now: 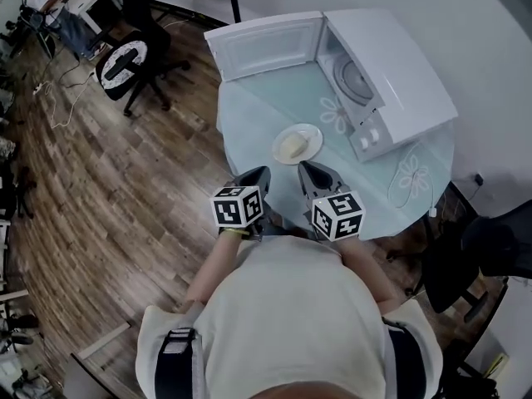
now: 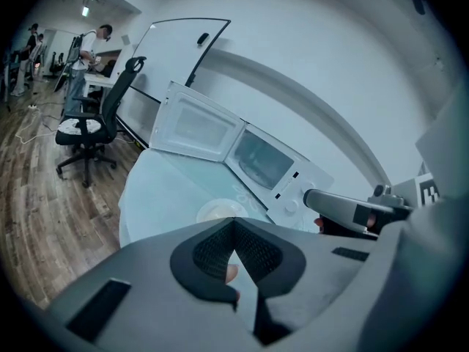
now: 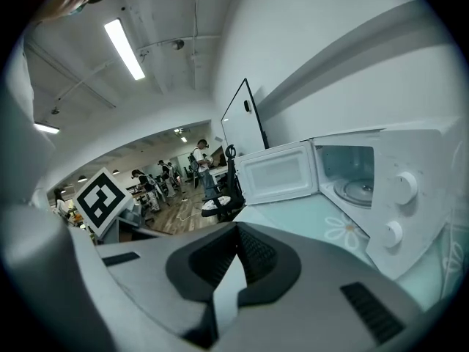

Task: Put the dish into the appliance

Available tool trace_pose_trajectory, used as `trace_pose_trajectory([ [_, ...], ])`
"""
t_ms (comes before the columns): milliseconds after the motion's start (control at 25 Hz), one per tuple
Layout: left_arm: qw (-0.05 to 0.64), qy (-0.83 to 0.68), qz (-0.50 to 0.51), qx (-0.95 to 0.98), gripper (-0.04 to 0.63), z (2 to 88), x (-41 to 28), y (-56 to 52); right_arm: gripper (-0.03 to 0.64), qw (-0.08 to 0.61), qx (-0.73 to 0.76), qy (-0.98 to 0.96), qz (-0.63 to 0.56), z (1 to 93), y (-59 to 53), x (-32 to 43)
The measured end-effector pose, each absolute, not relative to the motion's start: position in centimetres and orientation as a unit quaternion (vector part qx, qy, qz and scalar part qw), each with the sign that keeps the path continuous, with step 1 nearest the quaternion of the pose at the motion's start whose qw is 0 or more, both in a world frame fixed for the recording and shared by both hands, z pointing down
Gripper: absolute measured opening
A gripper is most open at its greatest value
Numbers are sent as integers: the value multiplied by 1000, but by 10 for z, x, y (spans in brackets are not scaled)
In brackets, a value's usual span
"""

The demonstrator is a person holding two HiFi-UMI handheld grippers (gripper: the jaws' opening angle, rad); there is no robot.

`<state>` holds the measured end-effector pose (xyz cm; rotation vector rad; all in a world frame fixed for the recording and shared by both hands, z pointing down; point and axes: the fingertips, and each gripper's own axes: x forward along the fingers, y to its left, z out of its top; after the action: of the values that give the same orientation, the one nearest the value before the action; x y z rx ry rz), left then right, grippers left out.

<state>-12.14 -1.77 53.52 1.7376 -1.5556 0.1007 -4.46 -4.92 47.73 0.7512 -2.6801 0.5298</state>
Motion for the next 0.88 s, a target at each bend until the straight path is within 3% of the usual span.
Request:
trace_pose_trajectory([
  [640, 418, -524, 103, 735, 8, 583, -151, -59, 6, 136, 391, -888, 199, 486, -85, -50],
  [880, 463, -495, 97, 729, 8, 605, -149, -64, 6, 134, 423, -872, 204, 490, -87, -44],
])
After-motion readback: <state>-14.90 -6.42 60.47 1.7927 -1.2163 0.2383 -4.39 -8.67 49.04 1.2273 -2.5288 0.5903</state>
